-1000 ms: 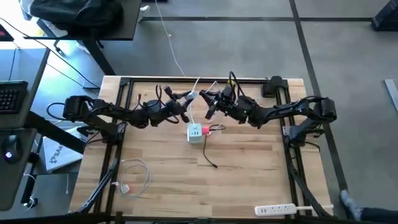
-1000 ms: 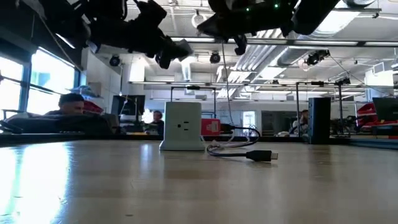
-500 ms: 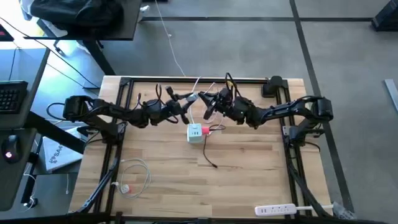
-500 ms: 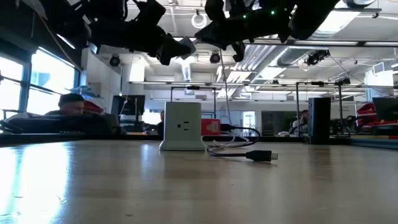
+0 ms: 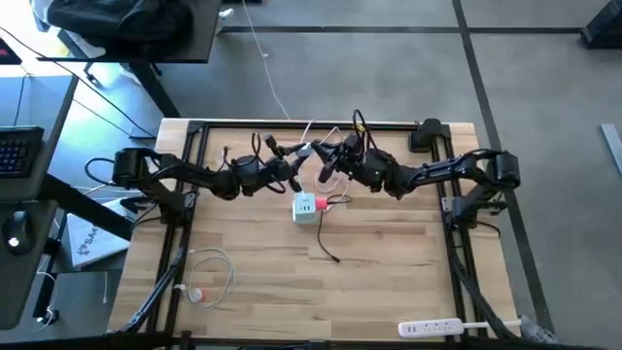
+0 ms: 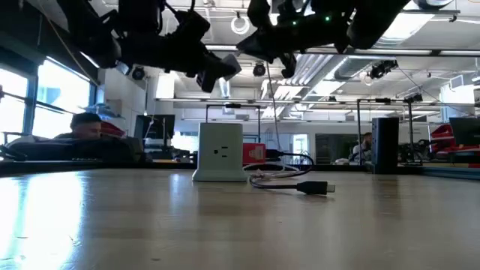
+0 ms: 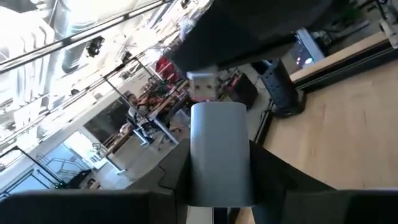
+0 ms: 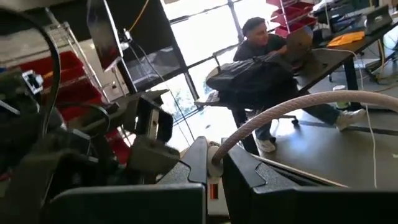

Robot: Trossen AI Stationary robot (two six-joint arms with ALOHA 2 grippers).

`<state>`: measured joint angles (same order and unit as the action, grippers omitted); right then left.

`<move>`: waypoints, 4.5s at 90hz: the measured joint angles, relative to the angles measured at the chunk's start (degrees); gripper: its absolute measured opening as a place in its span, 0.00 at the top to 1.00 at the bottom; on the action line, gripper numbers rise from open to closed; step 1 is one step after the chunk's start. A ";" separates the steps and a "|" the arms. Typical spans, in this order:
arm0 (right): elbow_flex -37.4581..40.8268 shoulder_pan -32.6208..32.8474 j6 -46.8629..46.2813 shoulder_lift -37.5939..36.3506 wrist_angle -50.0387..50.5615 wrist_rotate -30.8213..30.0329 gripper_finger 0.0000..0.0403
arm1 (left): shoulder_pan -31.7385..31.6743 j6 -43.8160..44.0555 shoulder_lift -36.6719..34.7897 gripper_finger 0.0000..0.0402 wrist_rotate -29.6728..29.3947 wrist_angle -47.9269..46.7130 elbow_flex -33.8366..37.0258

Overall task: Insert USB
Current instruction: Insert the light pink charger cable into the white charger adapter

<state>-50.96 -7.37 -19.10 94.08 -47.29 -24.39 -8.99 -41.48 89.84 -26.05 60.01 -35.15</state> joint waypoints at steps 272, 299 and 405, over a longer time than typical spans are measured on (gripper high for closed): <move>0.05 1.03 1.02 -0.11 5.67 -0.64 1.00 | -0.17 6.27 -0.02 0.77 9.47 -1.38 -1.90; -0.09 1.00 1.10 -0.13 8.04 -1.55 1.00 | 0.00 7.62 0.04 0.77 6.08 -4.81 -3.77; 0.04 2.24 23.50 -5.44 9.35 2.06 0.64 | 1.66 7.18 0.00 0.76 8.62 -3.81 -4.01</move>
<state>-50.92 -5.13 4.40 88.64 -37.93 -22.33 -7.33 -34.30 89.84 -17.43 56.20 -39.16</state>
